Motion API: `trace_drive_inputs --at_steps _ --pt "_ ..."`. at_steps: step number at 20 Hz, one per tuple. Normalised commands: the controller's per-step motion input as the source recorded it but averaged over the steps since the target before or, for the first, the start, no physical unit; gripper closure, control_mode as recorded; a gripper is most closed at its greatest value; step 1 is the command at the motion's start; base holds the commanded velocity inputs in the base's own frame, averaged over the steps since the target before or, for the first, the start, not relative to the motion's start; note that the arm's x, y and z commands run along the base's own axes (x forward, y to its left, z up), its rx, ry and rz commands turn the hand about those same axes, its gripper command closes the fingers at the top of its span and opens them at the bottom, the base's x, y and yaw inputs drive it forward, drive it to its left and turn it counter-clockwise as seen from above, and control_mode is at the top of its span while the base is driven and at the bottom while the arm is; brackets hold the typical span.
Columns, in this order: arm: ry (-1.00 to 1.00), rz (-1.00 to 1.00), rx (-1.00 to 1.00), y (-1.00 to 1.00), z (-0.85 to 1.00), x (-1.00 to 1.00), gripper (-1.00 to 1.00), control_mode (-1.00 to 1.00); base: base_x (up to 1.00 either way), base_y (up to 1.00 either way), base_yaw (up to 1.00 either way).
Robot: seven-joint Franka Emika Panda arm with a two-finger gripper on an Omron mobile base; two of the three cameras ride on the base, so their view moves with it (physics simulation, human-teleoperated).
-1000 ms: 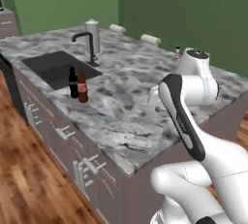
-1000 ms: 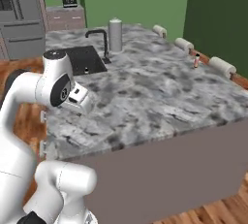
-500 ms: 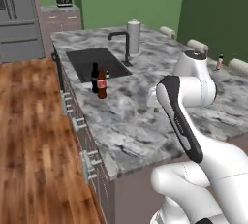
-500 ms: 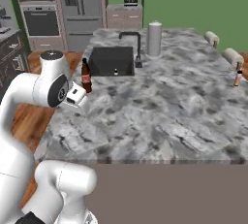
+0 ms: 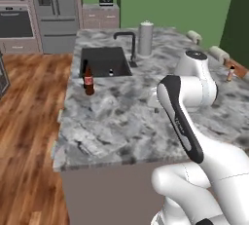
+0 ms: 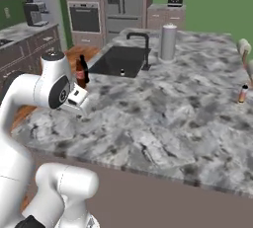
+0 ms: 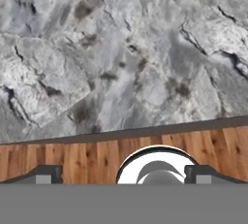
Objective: Place the large bottle from the dining counter next to the other large bottle outside the sink, and place the small bottle from the dining counter next to the other small bottle inside the sink.
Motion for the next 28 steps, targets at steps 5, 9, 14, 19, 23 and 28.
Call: trace_drive_inputs --at_steps 5,9,14,19,23,28 --pt "0.00 0.00 0.00 0.00 0.00 0.00 -1.00 1.00 -0.04 -1.00 0.44" --pt "0.00 0.00 0.00 0.00 0.00 0.00 -1.00 1.00 -0.21 -1.00 0.41" --pt "0.00 0.00 0.00 0.00 0.00 0.00 -1.00 1.00 -0.63 -1.00 0.35" --pt "0.00 0.00 0.00 0.00 0.00 0.00 -1.00 1.00 -0.43 -1.00 0.38" --pt "0.00 0.00 0.00 0.00 0.00 0.00 -1.00 1.00 -0.33 -1.00 0.42" --pt "0.00 0.00 0.00 0.00 0.00 0.00 -1.00 1.00 -0.16 -1.00 0.48"
